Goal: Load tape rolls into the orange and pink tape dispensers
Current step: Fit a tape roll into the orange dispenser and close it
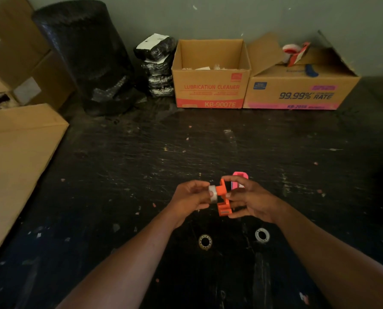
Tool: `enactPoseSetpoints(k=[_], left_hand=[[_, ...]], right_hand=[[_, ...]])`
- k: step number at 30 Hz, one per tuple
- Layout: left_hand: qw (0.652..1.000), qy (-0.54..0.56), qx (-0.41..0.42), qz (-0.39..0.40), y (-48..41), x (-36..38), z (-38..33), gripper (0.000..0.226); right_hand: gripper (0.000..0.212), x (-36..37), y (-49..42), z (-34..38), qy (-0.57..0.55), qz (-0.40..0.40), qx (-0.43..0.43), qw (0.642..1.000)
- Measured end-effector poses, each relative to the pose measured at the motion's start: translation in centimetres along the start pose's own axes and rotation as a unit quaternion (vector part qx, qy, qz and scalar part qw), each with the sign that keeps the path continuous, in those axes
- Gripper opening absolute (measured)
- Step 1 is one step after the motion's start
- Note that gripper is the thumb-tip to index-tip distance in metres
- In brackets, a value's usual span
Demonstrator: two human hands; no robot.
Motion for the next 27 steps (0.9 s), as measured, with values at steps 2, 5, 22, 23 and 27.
enactPoseSetpoints(k=[2, 5, 22, 23, 27], left_hand=[[1.000, 0.007, -0.001, 0.005, 0.1, 0.0, 0.0, 0.034], [1.000, 0.008, -0.003, 0.010, 0.2, 0.0, 0.0, 0.033], [0.999, 0.005, 0.011, 0.037, -0.2, 0.6, -0.4, 0.035], [0.999, 0.002, 0.010, 0.037, -0.3, 0.6, -0.4, 0.035], [0.999, 0.001, 0.000, 0.041, -0.4, 0.6, -0.4, 0.035]], right_hand=[[0.049, 0.2, 0.0, -0.1, 0.000, 0.003, 0.004, 1.000], [0.049, 0.3, -0.1, -0.2, -0.001, 0.003, 0.004, 1.000], [0.045, 1.2, 0.2, 0.2, 0.005, 0.005, 0.001, 1.000], [0.045, 1.2, 0.2, 0.2, 0.003, 0.004, 0.001, 1.000], [0.045, 1.0, 0.1, 0.0, -0.004, 0.004, 0.003, 1.000]])
Point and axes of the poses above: each hand's wrist, its own y-axis away from the middle knuckle, its own x-axis out of the palm, z = x × y, the point moved 9 cm from there along -y, towards the middle knuckle, and after that the axes turned 3 degrees about x, right-handed, at the moved point
